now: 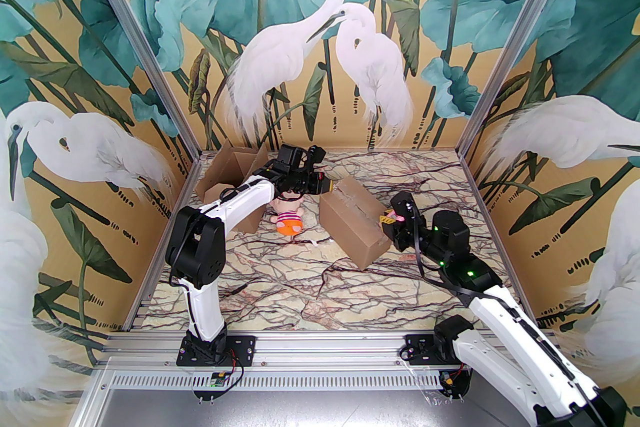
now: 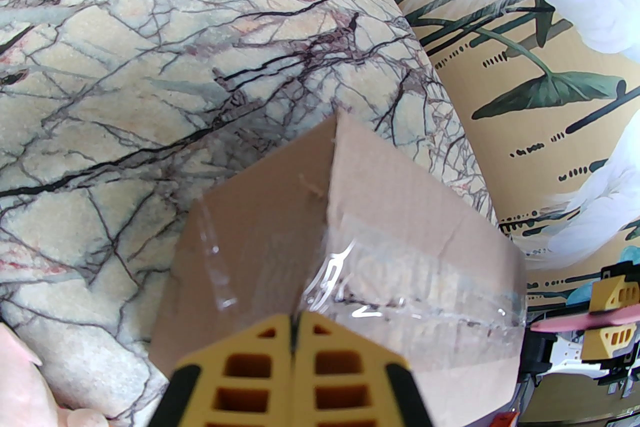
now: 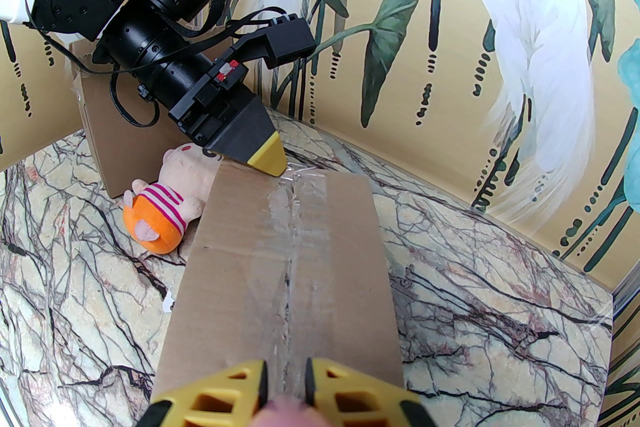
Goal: Unpack the express box
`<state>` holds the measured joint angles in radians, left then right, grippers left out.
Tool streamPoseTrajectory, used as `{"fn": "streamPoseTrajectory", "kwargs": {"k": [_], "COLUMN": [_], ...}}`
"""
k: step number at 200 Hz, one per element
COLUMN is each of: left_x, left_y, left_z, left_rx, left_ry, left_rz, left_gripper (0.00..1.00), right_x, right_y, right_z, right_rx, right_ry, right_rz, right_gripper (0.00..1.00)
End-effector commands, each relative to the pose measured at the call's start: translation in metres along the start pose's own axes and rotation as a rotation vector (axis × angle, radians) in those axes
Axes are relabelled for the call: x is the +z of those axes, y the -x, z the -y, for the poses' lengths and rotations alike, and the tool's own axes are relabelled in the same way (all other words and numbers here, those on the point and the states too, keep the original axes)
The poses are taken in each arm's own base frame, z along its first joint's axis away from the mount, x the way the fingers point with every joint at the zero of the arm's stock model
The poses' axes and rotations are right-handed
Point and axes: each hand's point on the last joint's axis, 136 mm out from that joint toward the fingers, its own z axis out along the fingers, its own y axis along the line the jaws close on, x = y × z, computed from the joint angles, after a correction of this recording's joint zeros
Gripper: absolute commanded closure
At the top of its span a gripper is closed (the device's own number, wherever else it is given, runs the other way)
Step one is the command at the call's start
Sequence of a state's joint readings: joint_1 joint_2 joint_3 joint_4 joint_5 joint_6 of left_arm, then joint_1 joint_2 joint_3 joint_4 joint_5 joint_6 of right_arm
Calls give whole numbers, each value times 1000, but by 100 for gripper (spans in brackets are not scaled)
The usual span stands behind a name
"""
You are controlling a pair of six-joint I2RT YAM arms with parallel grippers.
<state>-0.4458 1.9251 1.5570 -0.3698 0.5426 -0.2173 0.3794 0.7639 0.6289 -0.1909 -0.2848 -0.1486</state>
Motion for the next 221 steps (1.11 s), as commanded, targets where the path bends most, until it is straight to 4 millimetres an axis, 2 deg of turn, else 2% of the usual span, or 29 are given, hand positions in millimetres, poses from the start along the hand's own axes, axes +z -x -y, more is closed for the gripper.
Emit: {"fn": "streamPoseTrajectory", "kwargs": {"k": [1, 119, 201, 221], "left_x": [-30, -30, -26, -27], "left_y": [30, 29, 23, 24], "left_z": [-95, -106, -107, -101], "left_rx": [-105, -142, -152, -150], "left_ry": [308, 324, 302, 279], "left_rz": [148, 165, 159, 164], "left_gripper": [100, 100, 100, 100], "right_x": [-9, -25, -41, -47], "right_y": [-45, -50, -38, -25], "right_z": [-15, -23, -6, 5], "right_rx": [88, 124, 89, 89], "right_ry": [47, 66, -52, -120], "right_rz": [-170, -211, -148, -92], "right_gripper": [100, 100, 100, 100]}}
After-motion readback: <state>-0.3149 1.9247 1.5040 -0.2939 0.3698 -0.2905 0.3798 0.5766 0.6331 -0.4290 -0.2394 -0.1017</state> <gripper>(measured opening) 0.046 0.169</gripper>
